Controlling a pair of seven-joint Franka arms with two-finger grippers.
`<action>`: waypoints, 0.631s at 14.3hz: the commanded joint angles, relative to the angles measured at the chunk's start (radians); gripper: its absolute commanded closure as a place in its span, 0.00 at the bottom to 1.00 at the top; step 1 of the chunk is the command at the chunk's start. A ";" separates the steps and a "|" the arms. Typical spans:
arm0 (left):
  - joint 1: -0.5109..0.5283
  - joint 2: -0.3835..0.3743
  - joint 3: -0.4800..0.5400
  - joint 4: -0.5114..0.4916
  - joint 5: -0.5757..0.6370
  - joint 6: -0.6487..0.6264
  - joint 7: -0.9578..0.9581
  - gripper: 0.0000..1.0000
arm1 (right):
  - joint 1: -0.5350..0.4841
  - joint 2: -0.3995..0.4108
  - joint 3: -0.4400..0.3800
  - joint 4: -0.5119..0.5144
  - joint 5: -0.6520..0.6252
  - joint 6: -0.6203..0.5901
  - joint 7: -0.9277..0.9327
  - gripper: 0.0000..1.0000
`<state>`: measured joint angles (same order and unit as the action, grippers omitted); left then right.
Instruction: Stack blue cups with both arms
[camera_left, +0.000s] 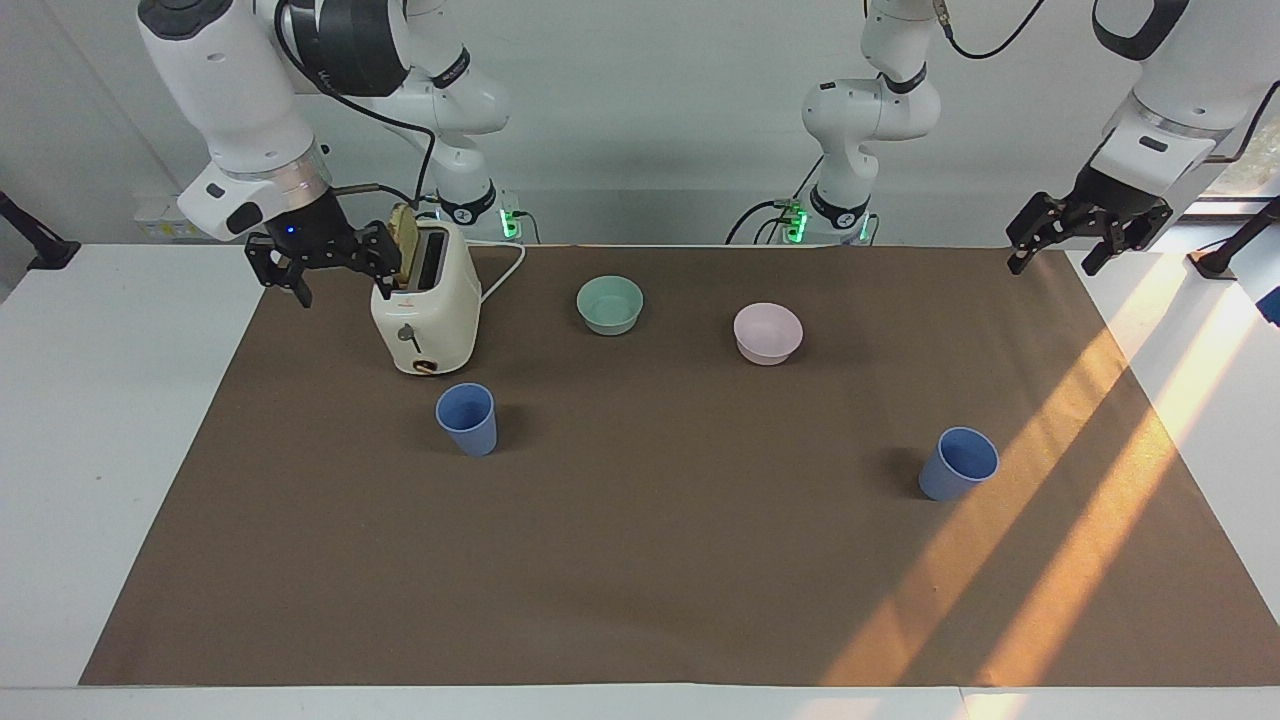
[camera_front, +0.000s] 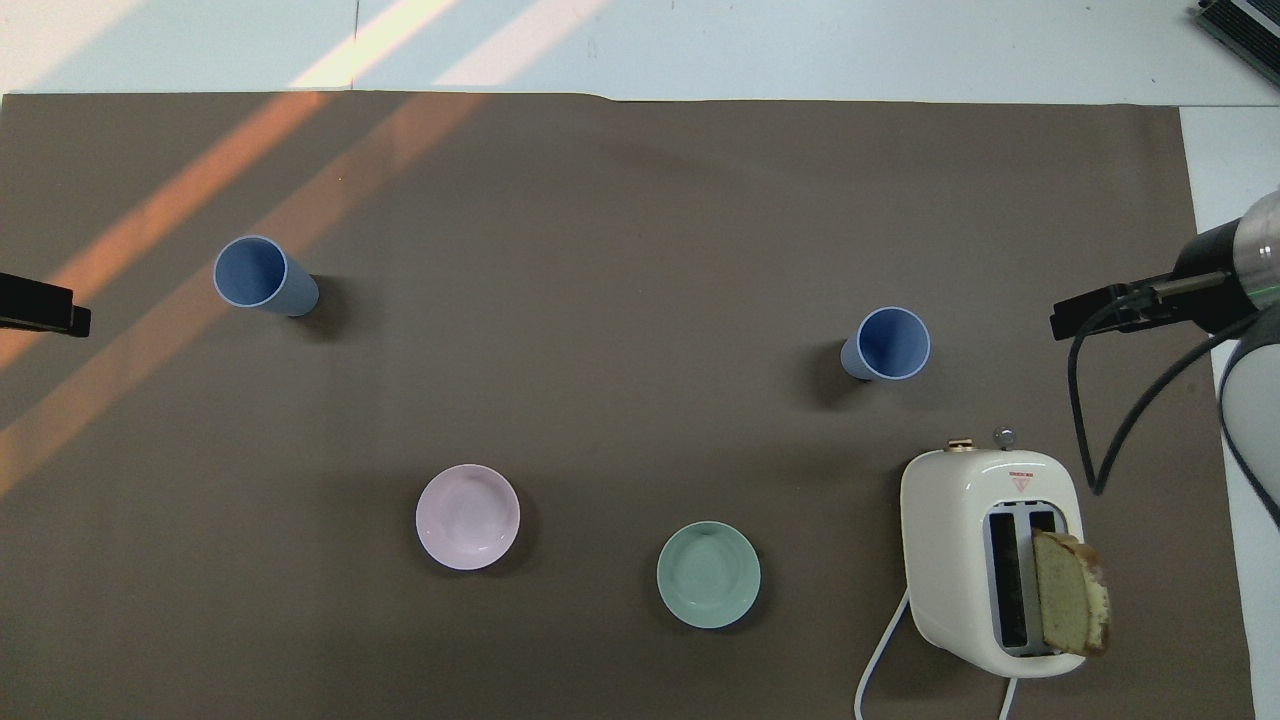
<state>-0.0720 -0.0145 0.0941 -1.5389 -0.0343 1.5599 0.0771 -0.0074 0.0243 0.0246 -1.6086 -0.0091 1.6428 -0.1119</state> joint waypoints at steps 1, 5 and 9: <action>-0.003 -0.005 0.002 -0.006 -0.006 0.026 -0.002 0.00 | -0.008 0.005 0.002 0.007 0.015 0.009 0.009 0.00; -0.009 -0.010 0.001 -0.017 -0.006 0.026 0.000 0.00 | -0.009 0.005 0.002 0.006 0.015 0.011 0.006 0.00; -0.012 -0.015 0.001 -0.023 -0.006 0.026 0.000 0.00 | -0.009 0.005 0.002 0.006 0.014 0.012 0.006 0.00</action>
<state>-0.0739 -0.0145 0.0880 -1.5413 -0.0343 1.5721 0.0772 -0.0076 0.0244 0.0240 -1.6086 -0.0091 1.6453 -0.1119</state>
